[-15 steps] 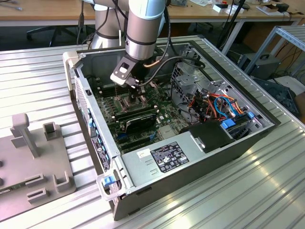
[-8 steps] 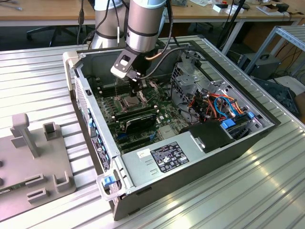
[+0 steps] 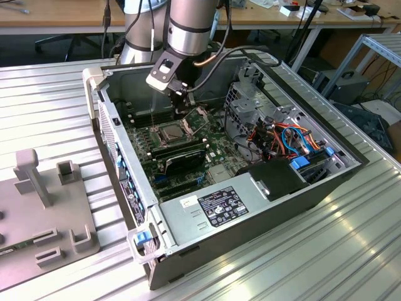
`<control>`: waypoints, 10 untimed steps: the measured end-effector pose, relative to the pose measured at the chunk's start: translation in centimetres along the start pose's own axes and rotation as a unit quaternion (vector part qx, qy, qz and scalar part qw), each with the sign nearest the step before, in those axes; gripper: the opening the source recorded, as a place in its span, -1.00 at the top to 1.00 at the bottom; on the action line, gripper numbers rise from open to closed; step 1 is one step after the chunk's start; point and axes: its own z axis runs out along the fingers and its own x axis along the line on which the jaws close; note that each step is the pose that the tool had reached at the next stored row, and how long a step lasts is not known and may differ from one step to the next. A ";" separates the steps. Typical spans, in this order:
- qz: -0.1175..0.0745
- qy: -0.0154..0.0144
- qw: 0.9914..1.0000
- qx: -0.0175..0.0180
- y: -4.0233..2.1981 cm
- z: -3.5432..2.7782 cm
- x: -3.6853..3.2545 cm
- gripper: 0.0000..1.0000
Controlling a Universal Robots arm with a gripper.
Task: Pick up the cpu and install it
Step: 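Place the cpu into insertion slot, then close the cpu cover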
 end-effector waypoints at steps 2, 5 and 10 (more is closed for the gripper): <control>0.000 0.000 1.000 0.000 0.01 -0.83 -0.02 0.79; 0.000 0.000 1.000 -0.001 0.02 -1.28 -0.02 0.79; 0.000 0.000 1.000 -0.001 0.01 -1.51 -0.03 0.79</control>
